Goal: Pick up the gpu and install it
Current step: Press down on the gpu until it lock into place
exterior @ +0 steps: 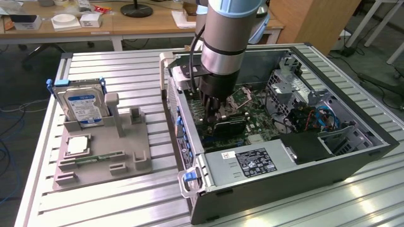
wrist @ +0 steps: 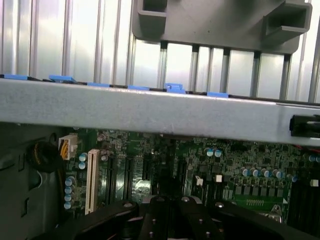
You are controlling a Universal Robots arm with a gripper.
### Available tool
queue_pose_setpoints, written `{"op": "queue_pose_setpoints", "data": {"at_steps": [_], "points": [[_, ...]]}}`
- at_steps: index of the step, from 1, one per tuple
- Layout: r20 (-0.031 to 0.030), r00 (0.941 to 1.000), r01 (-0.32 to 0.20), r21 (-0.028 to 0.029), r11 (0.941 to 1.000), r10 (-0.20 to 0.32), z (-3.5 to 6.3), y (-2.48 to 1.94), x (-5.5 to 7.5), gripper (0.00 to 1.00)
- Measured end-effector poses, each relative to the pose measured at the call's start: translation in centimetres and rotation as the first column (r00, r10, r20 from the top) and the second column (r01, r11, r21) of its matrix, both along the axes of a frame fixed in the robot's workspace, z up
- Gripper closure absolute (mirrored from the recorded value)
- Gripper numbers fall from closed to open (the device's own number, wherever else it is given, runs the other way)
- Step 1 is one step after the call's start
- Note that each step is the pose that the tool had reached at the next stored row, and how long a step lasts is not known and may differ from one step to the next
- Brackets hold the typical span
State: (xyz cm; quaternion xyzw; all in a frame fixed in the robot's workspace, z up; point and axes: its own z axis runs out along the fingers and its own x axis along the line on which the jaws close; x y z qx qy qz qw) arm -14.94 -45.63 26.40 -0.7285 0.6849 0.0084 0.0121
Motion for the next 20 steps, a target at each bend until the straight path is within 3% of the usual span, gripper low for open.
{"op": "queue_pose_setpoints", "data": {"at_steps": [5,8,12,14,16,20], "points": [[0.0001,1.0,0.0,0.0004,1.0,0.0,-0.11,0.01,0.0,0.9],[-0.0013,1.0,0.0,-0.0021,1.0,0.0,-0.36,0.0,0.0,0.9],[0.0002,1.0,0.0,0.0006,1.0,0.0,-0.28,0.03,0.0,0.9],[0.0028,1.0,0.0,0.0036,1.0,0.0,0.02,0.07,0.0,0.9],[0.0005,1.0,0.0,0.0007,1.0,0.0,0.59,0.04,0.0,0.9],[0.0004,1.0,0.0,0.0006,1.0,0.0,1.31,0.05,0.0,0.9]]}}
